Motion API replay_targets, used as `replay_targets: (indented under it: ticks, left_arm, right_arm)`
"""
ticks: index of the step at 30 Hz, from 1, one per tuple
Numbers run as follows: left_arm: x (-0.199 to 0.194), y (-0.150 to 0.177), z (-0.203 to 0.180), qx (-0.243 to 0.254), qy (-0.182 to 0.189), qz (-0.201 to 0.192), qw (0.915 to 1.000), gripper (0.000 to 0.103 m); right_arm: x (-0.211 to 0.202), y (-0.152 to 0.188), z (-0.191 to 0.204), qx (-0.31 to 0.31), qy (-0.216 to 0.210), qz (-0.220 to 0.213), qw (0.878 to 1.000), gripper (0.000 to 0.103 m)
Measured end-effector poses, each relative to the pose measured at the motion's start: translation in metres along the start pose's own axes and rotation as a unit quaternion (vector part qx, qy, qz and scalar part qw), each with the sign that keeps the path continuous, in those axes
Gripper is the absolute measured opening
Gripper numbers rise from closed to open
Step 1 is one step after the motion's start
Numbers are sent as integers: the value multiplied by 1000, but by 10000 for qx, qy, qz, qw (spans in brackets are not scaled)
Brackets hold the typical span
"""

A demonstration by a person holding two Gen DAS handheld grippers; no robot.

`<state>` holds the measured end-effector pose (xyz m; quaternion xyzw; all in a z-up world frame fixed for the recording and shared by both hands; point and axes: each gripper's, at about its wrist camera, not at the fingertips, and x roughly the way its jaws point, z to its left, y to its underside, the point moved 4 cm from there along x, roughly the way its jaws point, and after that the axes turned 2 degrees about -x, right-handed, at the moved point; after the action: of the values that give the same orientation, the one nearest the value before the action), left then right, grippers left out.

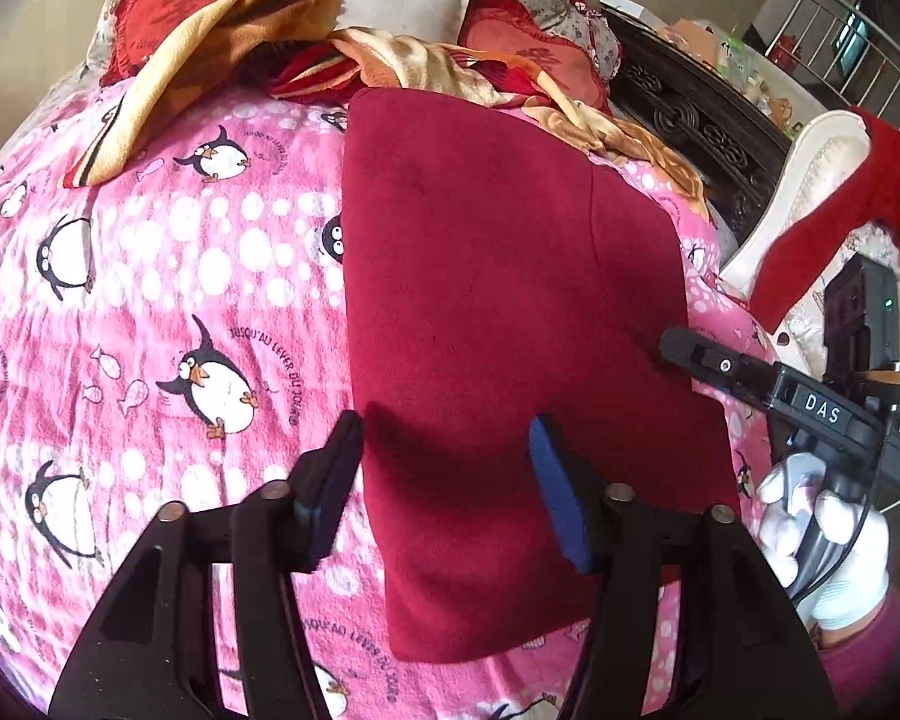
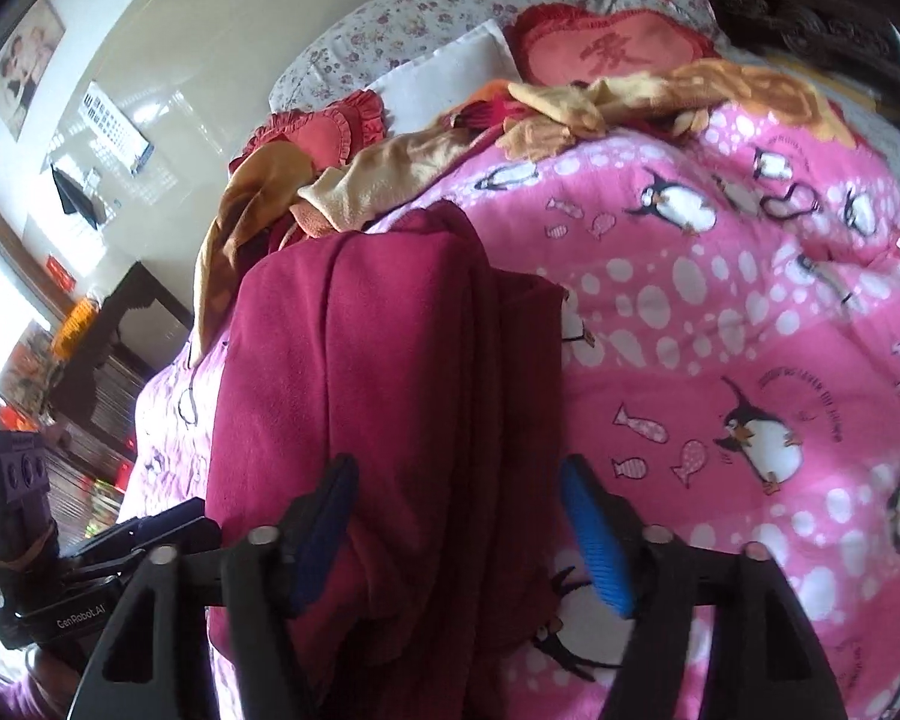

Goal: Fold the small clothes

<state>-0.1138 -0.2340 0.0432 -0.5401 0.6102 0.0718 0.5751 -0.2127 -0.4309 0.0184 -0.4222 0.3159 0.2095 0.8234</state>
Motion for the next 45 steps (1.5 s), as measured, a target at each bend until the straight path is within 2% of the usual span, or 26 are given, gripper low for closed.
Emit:
replay_targets:
  ticks: [2,6,9,11,13,14,16,18,20,22,26,29,31,33,35,37,41,43,45]
  left_arm:
    - [6,-2,3,-93,179,16,9998,66]
    - [20,-6,6,-216,362,105,9991,77]
    - [33,-7,6,-253,473,218,9983,80]
    - [41,-8,7,-372,591,339,9970,80]
    - [45,-9,9,-525,701,426,9952,80]
    - [45,-8,9,-552,711,462,9949,79]
    - [42,-10,9,-563,733,461,9947,72]
    - [34,-10,8,-514,739,407,9951,59]
    - [20,-10,8,-455,763,372,9953,49]
    - [5,-10,8,-457,852,378,9946,44]
    - [-42,2,15,-295,614,382,9969,44]
    - [-69,18,36,-492,415,594,9962,44]
    - [-79,33,51,-532,175,704,9959,44]
    - [-77,50,67,-633,-56,821,9946,44]
    - [-67,63,80,-756,-254,963,9921,47]
    - [-67,68,84,-852,-251,830,9926,52]
    - [-75,70,82,-838,-420,604,9938,56]
    - [-78,72,81,-781,-508,516,9943,58]
    - [-79,74,79,-693,-665,454,9943,58]
  right_arm:
    - [9,0,-6,171,-208,94,9996,70]
    - [21,-2,-12,295,-556,87,9980,73]
    - [28,-3,-6,133,-728,90,9972,81]
    - [33,-4,-2,22,-745,121,9971,81]
    - [36,-5,0,38,-786,91,9969,75]
    - [38,-5,1,69,-795,104,9968,67]
    - [40,-6,3,102,-784,146,9968,61]
    - [34,-7,7,39,-694,124,9975,47]
    - [25,-8,16,19,-736,70,9973,39]
    - [15,-9,25,13,-833,56,9965,37]
    - [-2,-5,52,164,-1293,150,9914,37]
    - [-8,7,79,147,-1555,356,9871,36]
    - [-3,24,97,144,-1743,555,9830,36]
    - [11,43,108,150,-1751,750,9816,39]
    - [31,62,109,177,-1553,1146,9810,39]
    - [43,74,108,-52,-994,1426,9848,40]
    - [14,70,116,-389,-714,1080,9908,40]
    - [-8,65,130,-873,-556,814,9913,40]
    - [-24,64,149,-1330,-635,645,9870,40]
